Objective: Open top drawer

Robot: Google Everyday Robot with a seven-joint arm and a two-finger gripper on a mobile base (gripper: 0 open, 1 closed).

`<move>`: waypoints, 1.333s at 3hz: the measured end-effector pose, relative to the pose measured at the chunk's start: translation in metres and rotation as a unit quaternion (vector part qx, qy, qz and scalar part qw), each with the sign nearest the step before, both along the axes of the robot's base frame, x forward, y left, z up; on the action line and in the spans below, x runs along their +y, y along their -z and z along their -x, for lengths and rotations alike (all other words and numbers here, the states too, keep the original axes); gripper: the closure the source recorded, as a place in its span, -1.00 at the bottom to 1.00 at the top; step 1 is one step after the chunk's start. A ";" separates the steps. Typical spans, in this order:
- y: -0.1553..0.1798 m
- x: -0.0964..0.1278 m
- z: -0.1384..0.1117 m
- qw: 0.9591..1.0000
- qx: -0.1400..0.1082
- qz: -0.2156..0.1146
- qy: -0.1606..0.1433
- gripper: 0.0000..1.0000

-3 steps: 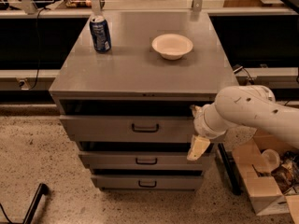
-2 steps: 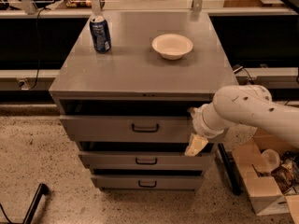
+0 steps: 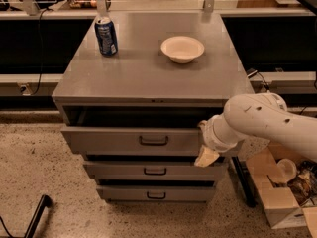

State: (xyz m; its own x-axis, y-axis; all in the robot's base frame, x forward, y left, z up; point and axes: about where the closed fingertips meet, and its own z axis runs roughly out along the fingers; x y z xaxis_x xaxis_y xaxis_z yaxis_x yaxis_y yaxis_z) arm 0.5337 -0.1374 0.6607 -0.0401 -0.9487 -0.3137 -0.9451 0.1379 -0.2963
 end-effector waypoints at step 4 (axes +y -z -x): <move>-0.061 0.019 0.109 0.998 0.041 -0.037 -0.004 -0.48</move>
Offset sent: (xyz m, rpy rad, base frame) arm -0.1039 0.0137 0.0680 0.1018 0.0210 0.0135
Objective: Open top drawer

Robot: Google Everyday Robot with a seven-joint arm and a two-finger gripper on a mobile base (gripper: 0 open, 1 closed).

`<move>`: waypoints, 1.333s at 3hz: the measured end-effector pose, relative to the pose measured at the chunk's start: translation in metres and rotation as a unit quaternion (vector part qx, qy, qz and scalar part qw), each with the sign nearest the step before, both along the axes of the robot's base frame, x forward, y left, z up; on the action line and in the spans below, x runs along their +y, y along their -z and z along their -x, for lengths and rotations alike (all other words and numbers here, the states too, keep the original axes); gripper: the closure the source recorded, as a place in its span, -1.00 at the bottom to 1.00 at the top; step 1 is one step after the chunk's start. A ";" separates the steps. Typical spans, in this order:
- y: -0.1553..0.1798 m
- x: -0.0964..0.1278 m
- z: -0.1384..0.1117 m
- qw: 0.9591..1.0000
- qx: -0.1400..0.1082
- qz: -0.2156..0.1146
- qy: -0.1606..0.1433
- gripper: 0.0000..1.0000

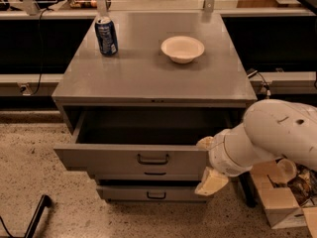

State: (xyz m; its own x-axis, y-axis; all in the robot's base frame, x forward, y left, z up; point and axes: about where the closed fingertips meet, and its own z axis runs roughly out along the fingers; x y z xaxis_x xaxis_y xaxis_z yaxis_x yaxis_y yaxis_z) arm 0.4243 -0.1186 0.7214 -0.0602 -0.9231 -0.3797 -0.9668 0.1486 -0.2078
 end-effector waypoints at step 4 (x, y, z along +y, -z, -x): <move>-0.024 -0.023 -0.083 0.999 -0.013 0.010 0.028 -0.16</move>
Offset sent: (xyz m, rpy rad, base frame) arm 0.0539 -0.0219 0.0269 -0.0180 0.0025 -0.0331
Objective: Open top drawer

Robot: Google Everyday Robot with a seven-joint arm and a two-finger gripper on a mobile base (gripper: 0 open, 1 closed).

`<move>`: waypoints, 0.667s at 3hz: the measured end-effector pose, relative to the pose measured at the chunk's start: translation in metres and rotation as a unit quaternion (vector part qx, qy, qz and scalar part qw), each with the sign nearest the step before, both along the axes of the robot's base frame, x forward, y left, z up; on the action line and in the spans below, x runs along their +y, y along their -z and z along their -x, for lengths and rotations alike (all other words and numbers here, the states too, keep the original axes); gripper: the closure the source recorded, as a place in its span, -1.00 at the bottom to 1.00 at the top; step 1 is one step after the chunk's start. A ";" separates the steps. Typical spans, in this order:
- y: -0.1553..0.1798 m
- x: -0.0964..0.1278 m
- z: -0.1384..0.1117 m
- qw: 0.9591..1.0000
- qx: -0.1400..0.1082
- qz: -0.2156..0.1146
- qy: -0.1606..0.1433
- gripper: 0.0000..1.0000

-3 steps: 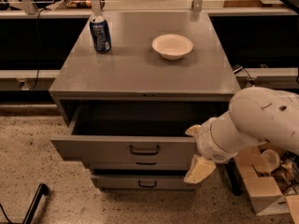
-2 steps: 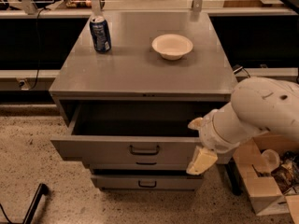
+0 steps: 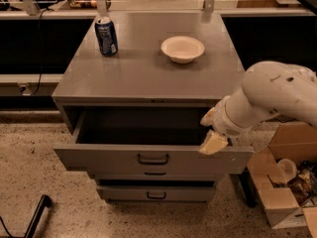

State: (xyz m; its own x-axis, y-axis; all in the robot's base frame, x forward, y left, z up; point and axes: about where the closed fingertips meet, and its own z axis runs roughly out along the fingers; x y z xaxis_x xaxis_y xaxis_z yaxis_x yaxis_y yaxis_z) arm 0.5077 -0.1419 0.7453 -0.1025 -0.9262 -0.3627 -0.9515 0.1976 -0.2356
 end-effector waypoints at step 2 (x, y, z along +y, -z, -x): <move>0.015 0.005 -0.034 1.000 -0.019 0.017 0.018 0.77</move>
Offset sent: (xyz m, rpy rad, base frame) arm 0.0507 0.0108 -0.0255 -0.0533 -0.0636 -0.0633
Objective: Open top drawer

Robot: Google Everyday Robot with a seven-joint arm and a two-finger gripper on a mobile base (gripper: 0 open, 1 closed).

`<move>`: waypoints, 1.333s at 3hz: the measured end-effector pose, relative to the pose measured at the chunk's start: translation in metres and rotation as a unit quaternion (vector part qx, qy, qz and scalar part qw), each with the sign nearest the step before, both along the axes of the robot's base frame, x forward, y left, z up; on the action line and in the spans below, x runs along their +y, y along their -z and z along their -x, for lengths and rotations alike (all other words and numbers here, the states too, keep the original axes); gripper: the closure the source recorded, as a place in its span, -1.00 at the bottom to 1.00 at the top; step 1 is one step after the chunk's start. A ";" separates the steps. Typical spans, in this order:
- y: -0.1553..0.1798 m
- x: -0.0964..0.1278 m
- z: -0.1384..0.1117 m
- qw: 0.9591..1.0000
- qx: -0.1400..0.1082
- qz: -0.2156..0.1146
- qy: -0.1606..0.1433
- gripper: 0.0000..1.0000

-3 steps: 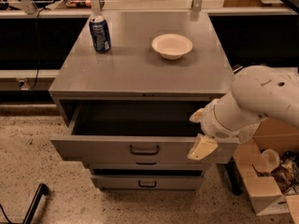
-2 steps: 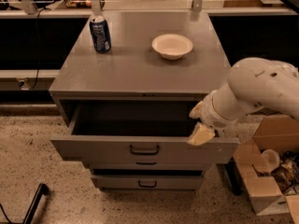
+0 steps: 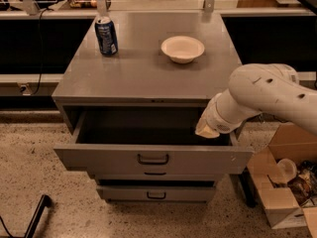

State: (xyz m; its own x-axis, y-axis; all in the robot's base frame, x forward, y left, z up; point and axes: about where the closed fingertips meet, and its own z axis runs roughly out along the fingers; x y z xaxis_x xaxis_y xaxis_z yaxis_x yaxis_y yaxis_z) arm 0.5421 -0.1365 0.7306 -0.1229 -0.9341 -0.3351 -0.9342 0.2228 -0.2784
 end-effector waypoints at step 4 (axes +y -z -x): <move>0.051 0.014 0.027 0.996 0.079 -0.004 -0.044 1.00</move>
Offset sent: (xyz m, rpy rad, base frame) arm 0.0009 0.0091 -0.0620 -0.0464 0.0503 -0.0093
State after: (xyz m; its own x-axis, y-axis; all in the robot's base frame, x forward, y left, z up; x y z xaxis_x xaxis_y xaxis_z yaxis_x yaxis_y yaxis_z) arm 0.5153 -0.1230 0.6798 -0.0924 -0.9410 -0.3255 -0.9822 0.1399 -0.1256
